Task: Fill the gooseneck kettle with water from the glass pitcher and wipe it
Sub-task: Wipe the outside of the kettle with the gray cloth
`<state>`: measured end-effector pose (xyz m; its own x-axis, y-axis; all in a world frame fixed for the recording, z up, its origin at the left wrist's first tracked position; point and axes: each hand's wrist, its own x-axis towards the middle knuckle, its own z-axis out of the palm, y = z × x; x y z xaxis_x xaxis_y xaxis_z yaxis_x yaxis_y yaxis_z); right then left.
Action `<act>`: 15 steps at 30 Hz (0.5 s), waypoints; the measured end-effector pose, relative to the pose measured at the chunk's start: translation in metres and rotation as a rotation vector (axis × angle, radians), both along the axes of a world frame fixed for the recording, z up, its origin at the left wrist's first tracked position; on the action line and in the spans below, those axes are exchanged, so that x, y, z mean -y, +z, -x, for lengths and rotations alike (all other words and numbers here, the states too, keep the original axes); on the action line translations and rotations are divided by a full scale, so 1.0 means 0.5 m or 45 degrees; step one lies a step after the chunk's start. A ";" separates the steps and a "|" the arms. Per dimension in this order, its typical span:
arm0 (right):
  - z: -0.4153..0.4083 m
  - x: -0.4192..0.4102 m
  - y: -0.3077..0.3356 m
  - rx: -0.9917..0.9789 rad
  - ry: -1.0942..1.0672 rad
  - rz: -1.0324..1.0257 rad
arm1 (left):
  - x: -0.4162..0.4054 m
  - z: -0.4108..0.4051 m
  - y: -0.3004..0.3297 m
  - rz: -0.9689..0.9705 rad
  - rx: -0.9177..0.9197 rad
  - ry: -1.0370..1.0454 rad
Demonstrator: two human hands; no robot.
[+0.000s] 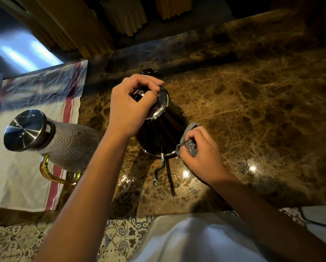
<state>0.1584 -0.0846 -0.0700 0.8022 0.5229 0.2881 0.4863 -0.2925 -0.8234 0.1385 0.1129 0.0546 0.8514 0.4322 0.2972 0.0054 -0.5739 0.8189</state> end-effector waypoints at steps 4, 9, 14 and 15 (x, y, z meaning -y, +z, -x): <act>-0.003 0.012 -0.009 -0.085 0.007 0.079 | -0.001 -0.002 0.001 0.006 -0.024 -0.013; -0.004 0.000 0.038 -0.108 0.008 -0.059 | -0.003 -0.001 0.005 0.012 -0.070 -0.046; -0.008 -0.017 0.062 -0.024 0.070 -0.136 | -0.003 0.000 0.003 0.020 -0.047 -0.028; -0.009 -0.015 0.060 -0.034 0.078 -0.138 | -0.003 0.000 0.003 0.019 -0.042 -0.031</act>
<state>0.1630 -0.0769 -0.0402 0.7778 0.5383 0.3244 0.4779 -0.1714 -0.8615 0.1384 0.1147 0.0558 0.8711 0.4152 0.2624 0.0189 -0.5622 0.8268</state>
